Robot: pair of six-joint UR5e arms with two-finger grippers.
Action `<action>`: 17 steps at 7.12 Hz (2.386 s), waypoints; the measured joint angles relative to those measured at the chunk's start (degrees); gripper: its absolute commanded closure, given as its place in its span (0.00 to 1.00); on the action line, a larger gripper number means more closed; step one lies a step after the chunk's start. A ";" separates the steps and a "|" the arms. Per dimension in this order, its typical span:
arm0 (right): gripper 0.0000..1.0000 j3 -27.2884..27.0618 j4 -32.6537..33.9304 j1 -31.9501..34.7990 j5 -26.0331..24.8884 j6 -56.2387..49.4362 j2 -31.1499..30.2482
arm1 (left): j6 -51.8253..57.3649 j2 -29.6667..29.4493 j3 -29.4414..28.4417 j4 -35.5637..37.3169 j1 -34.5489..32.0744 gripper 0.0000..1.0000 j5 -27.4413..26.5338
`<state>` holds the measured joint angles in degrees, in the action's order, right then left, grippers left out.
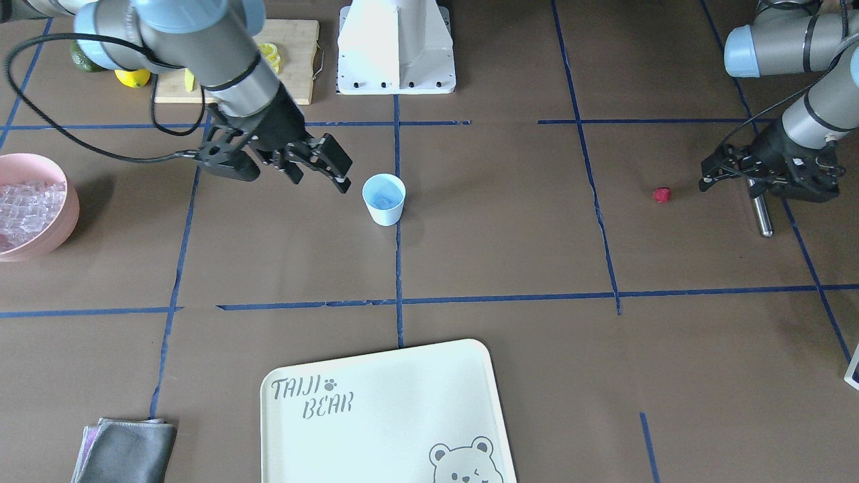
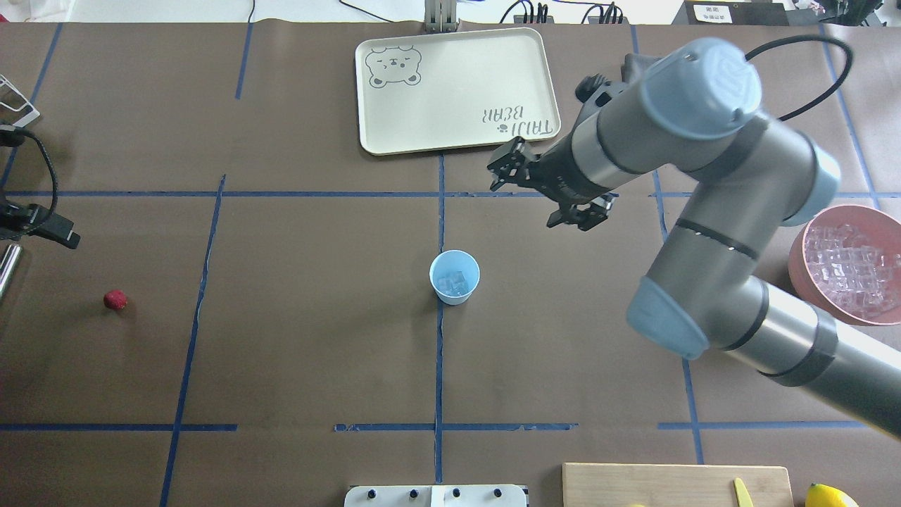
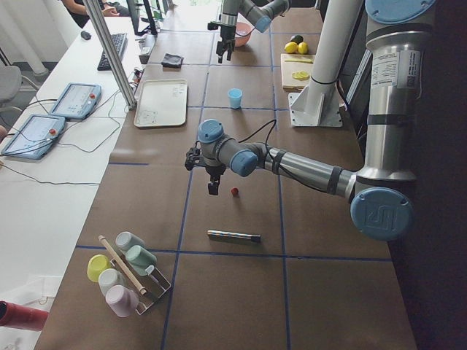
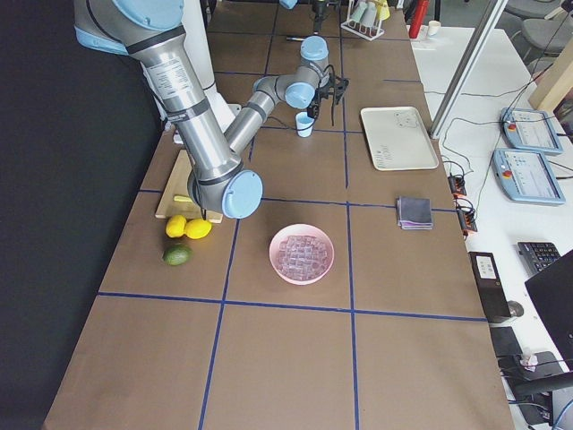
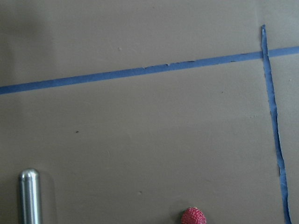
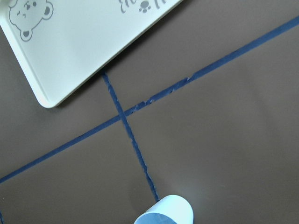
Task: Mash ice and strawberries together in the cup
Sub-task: 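Drop the cube into the cup with the right gripper while the left reaches out, then grasp the red strawberry with the left gripper, then carry the strawberry with the left gripper and drop it into the cup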
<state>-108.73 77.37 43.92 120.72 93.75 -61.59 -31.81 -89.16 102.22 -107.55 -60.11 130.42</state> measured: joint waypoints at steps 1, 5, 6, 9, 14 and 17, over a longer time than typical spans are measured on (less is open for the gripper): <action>0.00 -1.33 0.04 3.55 3.08 -2.92 -2.53 | -2.91 -0.16 -2.14 -3.03 2.68 0.00 -0.61; 0.00 -2.38 0.06 6.57 5.46 -7.35 -5.48 | -10.51 -0.42 -4.25 -6.07 10.72 0.06 -4.66; 0.00 -2.53 0.06 6.59 5.48 -7.41 -5.64 | -10.83 -0.25 -4.33 -6.07 11.28 0.11 -4.77; 0.00 -2.62 0.06 6.61 5.49 -7.44 -5.73 | -11.08 0.02 -4.96 -6.13 11.78 0.67 -4.73; 0.00 -3.36 0.13 6.65 5.43 -7.36 -5.78 | -17.51 -0.79 -3.61 -5.94 11.86 1.00 -3.54; 0.00 -3.74 0.14 11.83 9.52 -9.44 -7.18 | -31.22 -8.97 3.52 -5.36 11.98 1.00 2.95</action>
<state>-112.48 77.52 55.75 130.24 84.31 -68.76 -63.04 -98.13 105.75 -112.91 -48.13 133.38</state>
